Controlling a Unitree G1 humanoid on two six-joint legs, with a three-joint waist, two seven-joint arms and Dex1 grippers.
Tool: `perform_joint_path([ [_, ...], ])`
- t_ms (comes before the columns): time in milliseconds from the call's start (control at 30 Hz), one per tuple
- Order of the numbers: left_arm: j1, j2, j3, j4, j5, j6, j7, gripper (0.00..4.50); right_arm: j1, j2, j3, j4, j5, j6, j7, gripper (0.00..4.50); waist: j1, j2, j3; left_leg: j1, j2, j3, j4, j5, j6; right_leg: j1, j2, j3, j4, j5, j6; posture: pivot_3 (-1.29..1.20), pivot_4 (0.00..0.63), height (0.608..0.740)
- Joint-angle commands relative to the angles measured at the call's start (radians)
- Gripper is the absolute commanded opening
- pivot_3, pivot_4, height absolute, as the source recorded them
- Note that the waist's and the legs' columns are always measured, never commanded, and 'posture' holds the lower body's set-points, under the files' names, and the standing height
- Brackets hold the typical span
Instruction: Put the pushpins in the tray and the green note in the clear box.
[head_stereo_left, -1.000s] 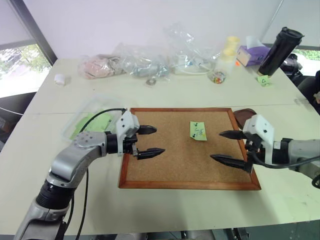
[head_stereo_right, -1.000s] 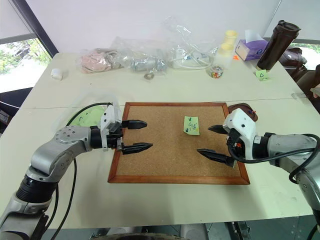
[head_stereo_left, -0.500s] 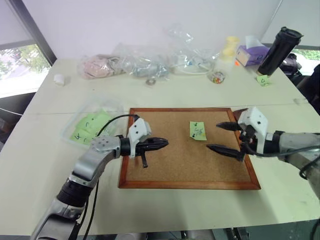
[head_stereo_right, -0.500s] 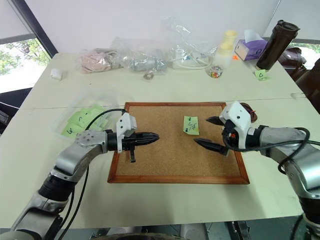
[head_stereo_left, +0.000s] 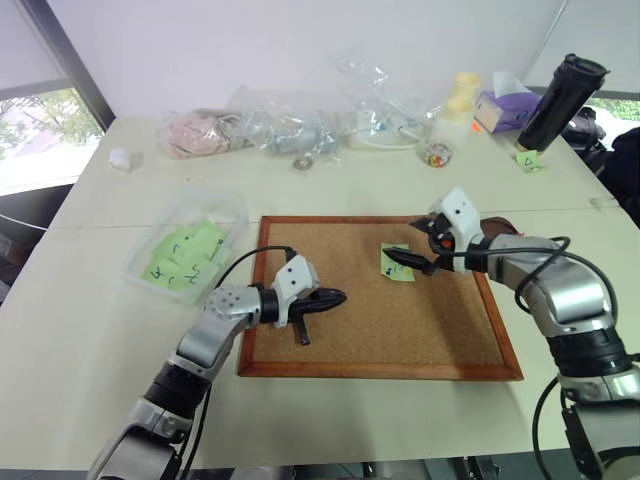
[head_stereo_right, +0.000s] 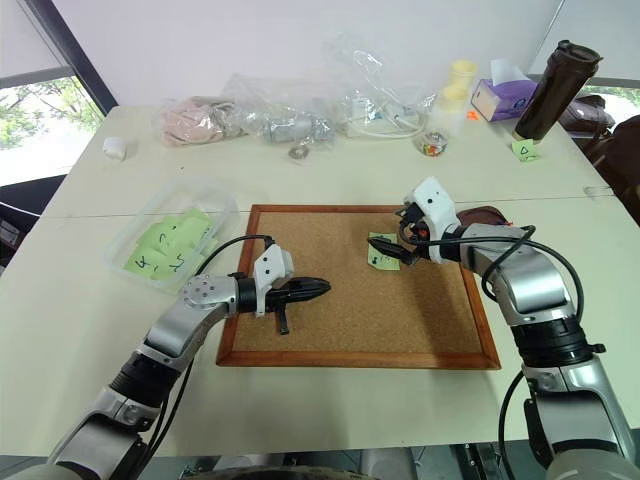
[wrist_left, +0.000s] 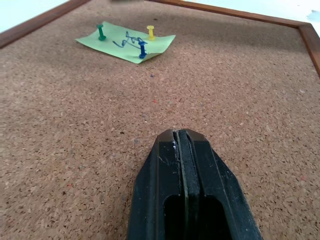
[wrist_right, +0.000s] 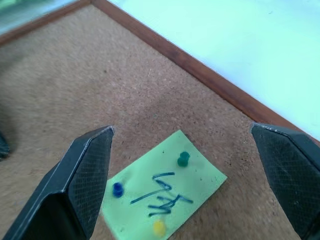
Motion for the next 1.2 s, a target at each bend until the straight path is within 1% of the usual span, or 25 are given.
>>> perform_joint_path([
  [33, 0.023, -0.008, -0.007, 0.011, 0.015, 0.006, 0.008, 0.0, -0.033, 0.021, 0.004, 0.041, -0.037, -0.046, 0.007, 3.97, 0.0, 0.001, 0.0, 0.0, 0.0, 0.0, 0.0, 0.0, 0.0, 0.0, 0.0, 0.0, 0.0, 0.0, 0.0, 0.0, 0.15, 0.74],
  [67, 0.023, -0.009, -0.005, 0.009, 0.014, 0.007, 0.01, 0.0, -0.033, 0.024, 0.007, 0.049, -0.044, -0.051, 0.011, 3.65, -0.001, 0.001, -0.001, 0.0, 0.0, 0.0, 0.0, 0.0, 0.0, 0.0, 0.0, 0.0, 0.0, 0.0, 0.0, 0.0, 0.15, 0.74],
  [133, 0.025, -0.01, -0.004, 0.004, 0.014, 0.011, 0.013, 0.0, -0.028, 0.025, 0.005, 0.052, -0.054, -0.058, 0.018, 2.78, -0.001, 0.001, -0.001, 0.0, 0.0, 0.0, 0.0, 0.0, 0.0, 0.0, 0.0, 0.0, 0.0, 0.0, 0.0, 0.0, 0.15, 0.74],
  [700, 0.054, 0.001, -0.002, -0.018, 0.017, 0.015, 0.015, 0.0, 0.014, 0.077, 0.0, 0.124, -0.105, -0.098, 0.035, 2.78, -0.005, 0.002, -0.001, 0.001, 0.0, 0.0, 0.0, 0.0, 0.0, 0.0, 0.0, 0.0, 0.0, 0.0, 0.0, 0.0, 0.15, 0.74],
  [800, 0.063, 0.011, 0.002, -0.02, 0.018, 0.012, 0.008, 0.0, 0.014, 0.082, 0.002, 0.135, -0.112, -0.108, 0.037, 2.0, -0.006, 0.002, -0.001, 0.001, 0.0, 0.0, 0.0, 0.0, 0.0, 0.0, 0.0, 0.0, 0.0, 0.0, 0.0, 0.0, 0.15, 0.74],
  [867, 0.067, 0.012, 0.004, -0.018, 0.02, 0.009, 0.008, 0.0, 0.017, 0.082, 0.002, 0.131, -0.115, -0.11, 0.039, 1.12, -0.005, 0.002, -0.001, 0.001, 0.0, 0.0, 0.0, 0.0, 0.0, 0.0, 0.0, 0.0, 0.0, 0.0, 0.0, 0.0, 0.15, 0.74],
  [933, 0.068, 0.011, 0.003, -0.015, 0.023, 0.007, 0.009, 0.0, 0.017, 0.084, 0.0, 0.131, -0.117, -0.112, 0.039, 0.1, -0.005, 0.002, -0.001, 0.001, 0.0, 0.0, 0.0, 0.0, 0.0, 0.0, 0.0, 0.0, 0.0, 0.0, 0.0, 0.0, 0.15, 0.74],
  [967, 0.067, 0.009, 0.003, -0.015, 0.024, 0.007, 0.011, 0.0, 0.017, 0.085, 0.0, 0.13, -0.117, -0.112, 0.039, 0.04, -0.005, 0.002, -0.001, 0.001, 0.0, 0.0, 0.0, 0.0, 0.0, 0.0, 0.0, 0.0, 0.0, 0.0, 0.0, 0.0, 0.15, 0.74],
  [1200, 0.07, 0.008, -0.003, -0.02, 0.028, 0.018, 0.011, 0.0, 0.017, 0.073, -0.019, 0.097, -0.108, -0.098, 0.046, 0.04, -0.005, 0.002, -0.001, 0.001, 0.0, 0.0, 0.0, 0.0, 0.0, 0.0, 0.0, 0.0, 0.0, 0.0, 0.0, 0.0, 0.15, 0.74],
])
